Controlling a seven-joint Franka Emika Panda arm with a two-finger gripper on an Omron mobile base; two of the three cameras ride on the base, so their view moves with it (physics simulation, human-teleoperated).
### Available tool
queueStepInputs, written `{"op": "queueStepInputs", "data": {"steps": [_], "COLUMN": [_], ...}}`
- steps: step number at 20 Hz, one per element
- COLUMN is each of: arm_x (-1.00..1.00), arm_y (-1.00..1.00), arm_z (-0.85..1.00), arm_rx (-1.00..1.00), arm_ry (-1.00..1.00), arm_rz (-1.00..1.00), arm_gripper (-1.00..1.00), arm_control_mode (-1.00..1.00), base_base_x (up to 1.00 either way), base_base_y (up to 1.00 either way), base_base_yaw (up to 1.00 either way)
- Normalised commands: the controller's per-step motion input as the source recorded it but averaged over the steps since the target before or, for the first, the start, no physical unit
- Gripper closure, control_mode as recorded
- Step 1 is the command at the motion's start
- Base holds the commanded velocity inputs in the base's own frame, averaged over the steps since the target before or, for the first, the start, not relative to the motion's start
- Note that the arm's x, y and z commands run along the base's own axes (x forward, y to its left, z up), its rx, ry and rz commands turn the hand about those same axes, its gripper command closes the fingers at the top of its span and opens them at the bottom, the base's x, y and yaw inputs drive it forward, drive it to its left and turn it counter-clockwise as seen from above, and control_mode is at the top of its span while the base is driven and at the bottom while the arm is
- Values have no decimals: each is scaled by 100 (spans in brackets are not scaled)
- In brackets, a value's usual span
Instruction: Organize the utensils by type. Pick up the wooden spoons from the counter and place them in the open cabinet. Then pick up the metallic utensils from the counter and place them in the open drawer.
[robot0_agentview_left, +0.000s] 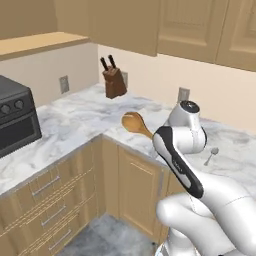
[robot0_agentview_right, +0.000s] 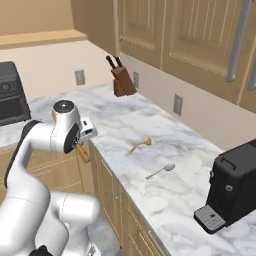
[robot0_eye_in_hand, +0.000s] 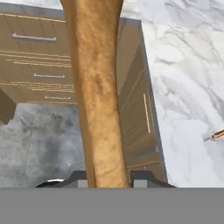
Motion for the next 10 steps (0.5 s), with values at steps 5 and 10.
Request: {"op": "queueStepInputs", "data": {"steps": [5,10], "arm_x": [0,0], "arm_y": [0,0], "arm_z": [0,0], "arm_rx": [0,0], "arm_ry": [0,0], "arm_rz": [0,0], "arm_gripper": [100,100], "arm_control_mode": [100,100], "base_base_x": [27,41], "base_base_y": [11,13], "base_base_yaw": [52,47]}}
